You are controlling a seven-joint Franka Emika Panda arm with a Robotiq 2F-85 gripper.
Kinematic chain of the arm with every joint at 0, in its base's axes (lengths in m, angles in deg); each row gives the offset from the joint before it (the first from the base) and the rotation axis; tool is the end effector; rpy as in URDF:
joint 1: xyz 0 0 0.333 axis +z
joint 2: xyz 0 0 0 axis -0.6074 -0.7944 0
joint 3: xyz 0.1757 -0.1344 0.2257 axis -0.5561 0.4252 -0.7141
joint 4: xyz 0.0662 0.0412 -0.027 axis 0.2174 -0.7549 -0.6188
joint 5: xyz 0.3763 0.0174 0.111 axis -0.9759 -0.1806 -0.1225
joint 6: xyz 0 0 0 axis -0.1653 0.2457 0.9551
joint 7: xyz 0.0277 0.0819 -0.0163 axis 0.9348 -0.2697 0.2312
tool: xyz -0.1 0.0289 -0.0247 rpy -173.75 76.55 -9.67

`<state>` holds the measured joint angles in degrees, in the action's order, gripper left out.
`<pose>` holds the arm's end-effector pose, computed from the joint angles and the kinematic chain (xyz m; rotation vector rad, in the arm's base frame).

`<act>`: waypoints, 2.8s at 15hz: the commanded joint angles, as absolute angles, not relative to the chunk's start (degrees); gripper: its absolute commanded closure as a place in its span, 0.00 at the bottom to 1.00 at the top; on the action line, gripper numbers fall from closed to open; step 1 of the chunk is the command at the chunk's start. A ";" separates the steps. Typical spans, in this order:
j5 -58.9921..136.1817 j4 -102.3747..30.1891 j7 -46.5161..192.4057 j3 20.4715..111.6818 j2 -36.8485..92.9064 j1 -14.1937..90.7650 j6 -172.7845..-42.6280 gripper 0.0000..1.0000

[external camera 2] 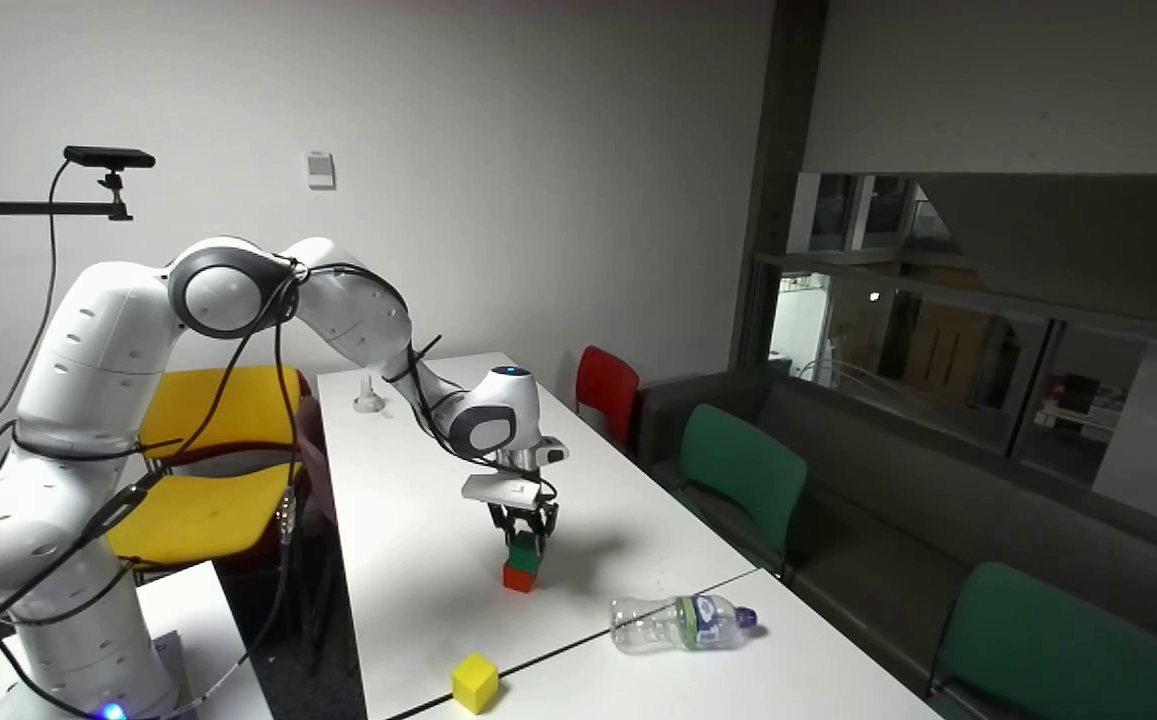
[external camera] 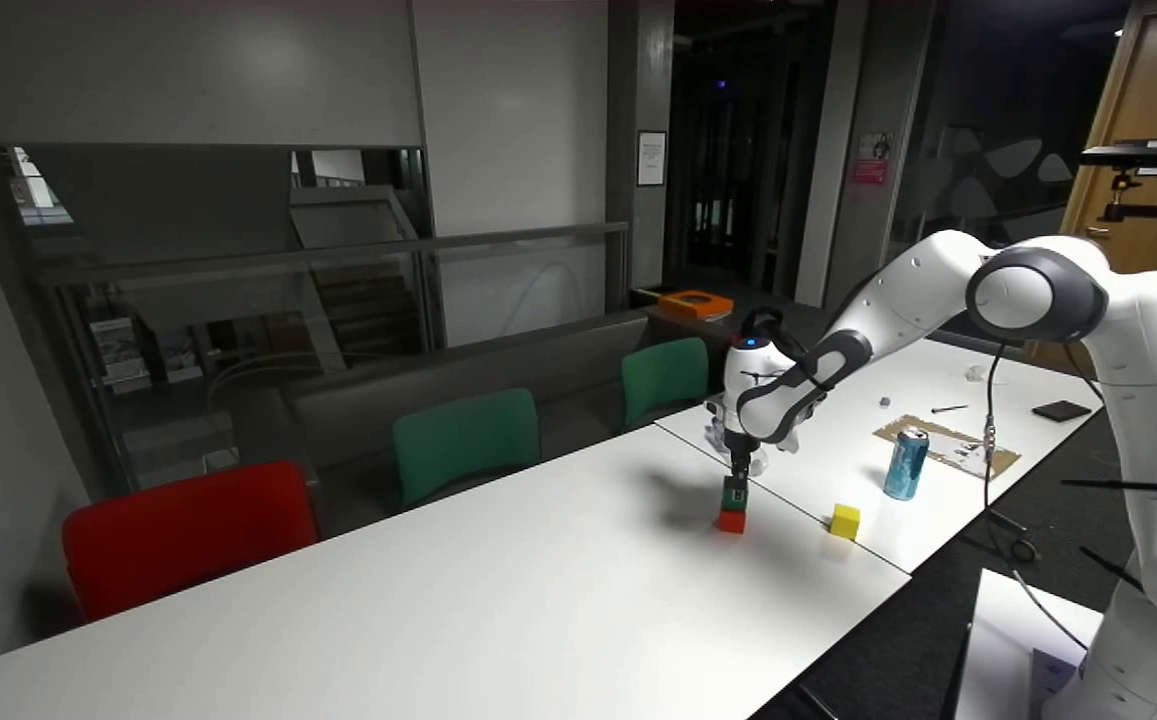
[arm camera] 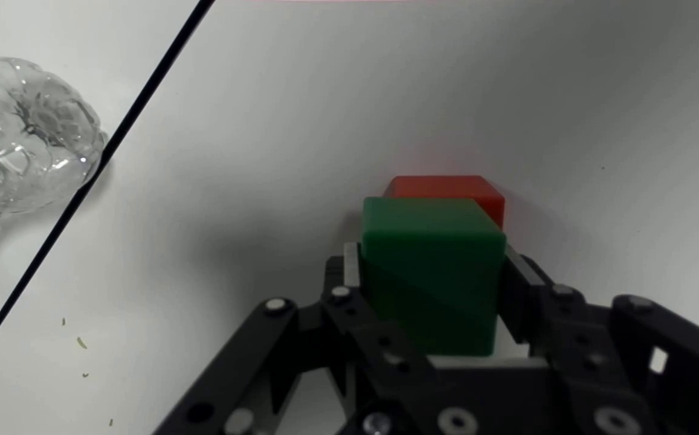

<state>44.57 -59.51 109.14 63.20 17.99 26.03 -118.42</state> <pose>0.5937 -0.1291 0.2233 2.9491 0.6935 0.0151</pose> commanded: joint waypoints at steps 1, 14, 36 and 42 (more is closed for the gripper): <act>44.38 -59.96 111.39 62.41 18.61 24.93 -119.75 0.69; 44.23 -60.85 111.35 61.77 19.14 25.10 -120.01 0.69; 44.30 -61.56 112.66 61.40 18.85 25.10 -120.20 0.69; 41.96 -62.14 112.83 60.55 19.22 24.23 -119.62 0.69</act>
<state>44.31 -59.79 110.30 61.97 18.05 26.01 -118.42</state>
